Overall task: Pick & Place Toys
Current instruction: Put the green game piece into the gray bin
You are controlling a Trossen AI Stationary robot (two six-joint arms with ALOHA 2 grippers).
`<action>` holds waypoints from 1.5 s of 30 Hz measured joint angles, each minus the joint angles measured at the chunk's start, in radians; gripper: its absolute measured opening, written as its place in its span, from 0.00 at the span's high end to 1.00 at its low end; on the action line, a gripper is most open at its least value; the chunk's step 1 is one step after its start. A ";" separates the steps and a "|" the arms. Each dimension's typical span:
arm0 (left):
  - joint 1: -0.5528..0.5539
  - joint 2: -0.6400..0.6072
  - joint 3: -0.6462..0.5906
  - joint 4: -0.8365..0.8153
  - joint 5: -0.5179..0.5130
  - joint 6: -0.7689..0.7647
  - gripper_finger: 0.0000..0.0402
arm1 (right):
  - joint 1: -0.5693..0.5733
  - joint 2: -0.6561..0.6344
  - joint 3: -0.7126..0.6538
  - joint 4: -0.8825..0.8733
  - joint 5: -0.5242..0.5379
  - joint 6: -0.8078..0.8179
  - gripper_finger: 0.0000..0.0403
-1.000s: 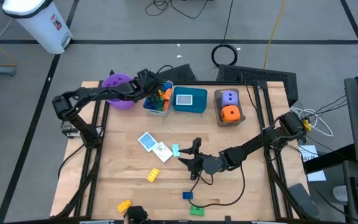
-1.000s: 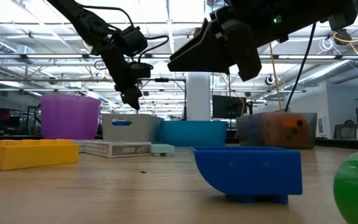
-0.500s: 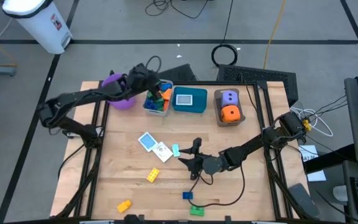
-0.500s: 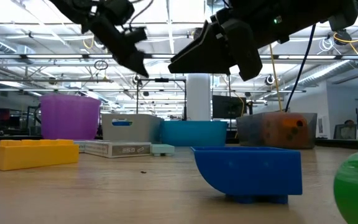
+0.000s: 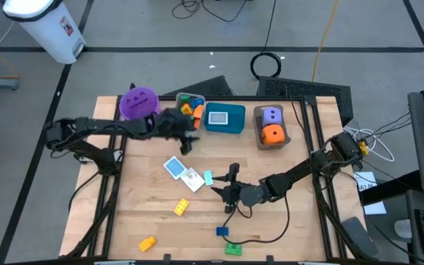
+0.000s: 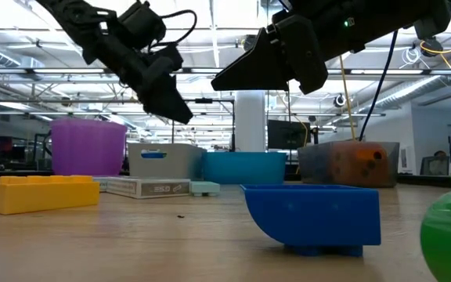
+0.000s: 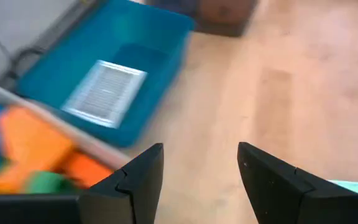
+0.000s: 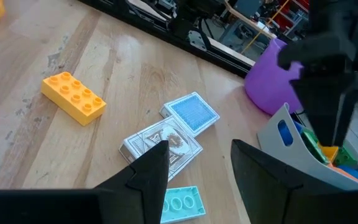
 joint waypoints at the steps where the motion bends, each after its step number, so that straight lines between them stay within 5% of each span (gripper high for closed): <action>1: -0.024 0.000 -0.001 0.003 0.002 -0.048 0.47 | 0.000 0.000 0.000 0.000 0.000 0.000 0.59; 8: -0.215 0.001 -0.001 0.046 0.039 -0.338 0.47 | 0.000 0.000 0.000 0.006 0.000 0.005 0.59; 20: -0.595 0.002 -0.001 0.281 -0.383 -0.153 0.47 | 0.013 0.000 0.000 0.023 -0.001 0.029 0.59; 24: -0.629 0.001 -0.001 0.253 -0.387 -0.143 0.47 | 0.013 0.000 0.000 0.023 -0.074 0.054 0.59; 29: -0.651 0.002 -0.001 0.187 -0.301 -0.143 0.47 | 0.013 0.000 0.000 0.023 -0.312 0.071 0.59; 35: -0.691 0.002 -0.001 0.194 -0.196 -0.189 0.47 | 0.030 0.000 0.000 -0.012 -0.499 0.302 0.59; 45: -0.802 0.002 -0.001 0.263 -0.221 -0.171 0.47 | 0.157 0.005 0.000 -0.098 -0.487 0.351 0.59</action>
